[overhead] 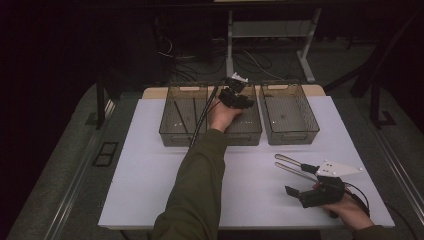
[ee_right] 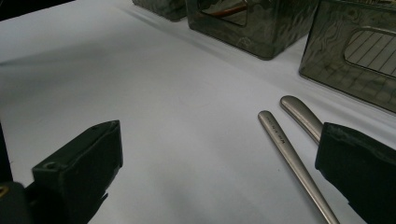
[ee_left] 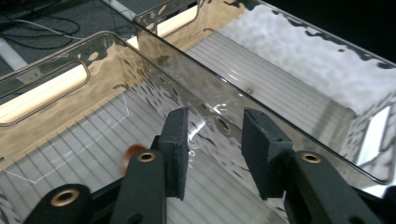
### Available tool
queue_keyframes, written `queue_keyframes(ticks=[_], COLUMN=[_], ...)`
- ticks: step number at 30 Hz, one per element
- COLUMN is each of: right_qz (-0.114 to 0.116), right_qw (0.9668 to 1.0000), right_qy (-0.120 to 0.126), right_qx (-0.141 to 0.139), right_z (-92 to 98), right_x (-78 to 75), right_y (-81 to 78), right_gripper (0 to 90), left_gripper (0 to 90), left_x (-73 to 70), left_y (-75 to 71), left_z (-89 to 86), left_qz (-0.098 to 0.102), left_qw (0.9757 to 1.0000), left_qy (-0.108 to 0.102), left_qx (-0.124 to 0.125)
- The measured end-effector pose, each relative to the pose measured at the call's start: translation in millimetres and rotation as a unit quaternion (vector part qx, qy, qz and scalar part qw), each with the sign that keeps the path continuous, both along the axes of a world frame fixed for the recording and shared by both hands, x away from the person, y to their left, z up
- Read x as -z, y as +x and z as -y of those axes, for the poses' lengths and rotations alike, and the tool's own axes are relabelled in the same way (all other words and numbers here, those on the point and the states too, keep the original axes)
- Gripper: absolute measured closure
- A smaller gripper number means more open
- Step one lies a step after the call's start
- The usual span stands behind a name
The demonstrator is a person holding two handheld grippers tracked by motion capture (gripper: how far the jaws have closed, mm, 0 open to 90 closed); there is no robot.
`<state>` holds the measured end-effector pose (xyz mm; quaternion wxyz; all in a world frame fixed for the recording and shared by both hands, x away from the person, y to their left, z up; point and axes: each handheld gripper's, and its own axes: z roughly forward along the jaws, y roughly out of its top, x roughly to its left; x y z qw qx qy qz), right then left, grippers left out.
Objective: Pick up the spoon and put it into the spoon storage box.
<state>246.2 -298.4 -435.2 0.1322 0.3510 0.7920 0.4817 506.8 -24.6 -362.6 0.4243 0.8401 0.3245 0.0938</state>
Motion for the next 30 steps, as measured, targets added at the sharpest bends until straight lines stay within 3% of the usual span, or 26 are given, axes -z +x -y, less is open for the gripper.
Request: queue_keyframes(ticks=[5, 11, 17, 30], right_qz=[0.003, 0.006, 0.005, 0.000], right_qw=[1.0000, 1.0000, 1.0000, 1.0000], right_qy=[-0.001, 0.000, 0.001, -0.002], right_qx=[-0.001, 0.001, 0.001, 0.007], right_z=[0.7, 0.9, -0.4, -0.2], right_x=[-1.1, -2.3, -2.2, -1.3], right_y=[-0.1, 0.1, 1.2, 3.3], right_gripper=[0.2, 0.2, 0.2, 0.2], left_gripper=[52.0, 43.0, 35.1, 24.2], left_x=[-7.1, -15.8, -20.5, -26.3], left_y=[-8.0, -25.8, -44.7, -87.2], left_z=[-6.1, -17.5, -30.9, -54.8], left_qz=[0.009, 0.015, 0.021, 0.036], left_qw=[0.9999, 0.9991, 0.9981, 0.9956], left_qy=[-0.003, -0.031, -0.042, -0.045], left_qx=[0.014, 0.023, 0.039, 0.075])
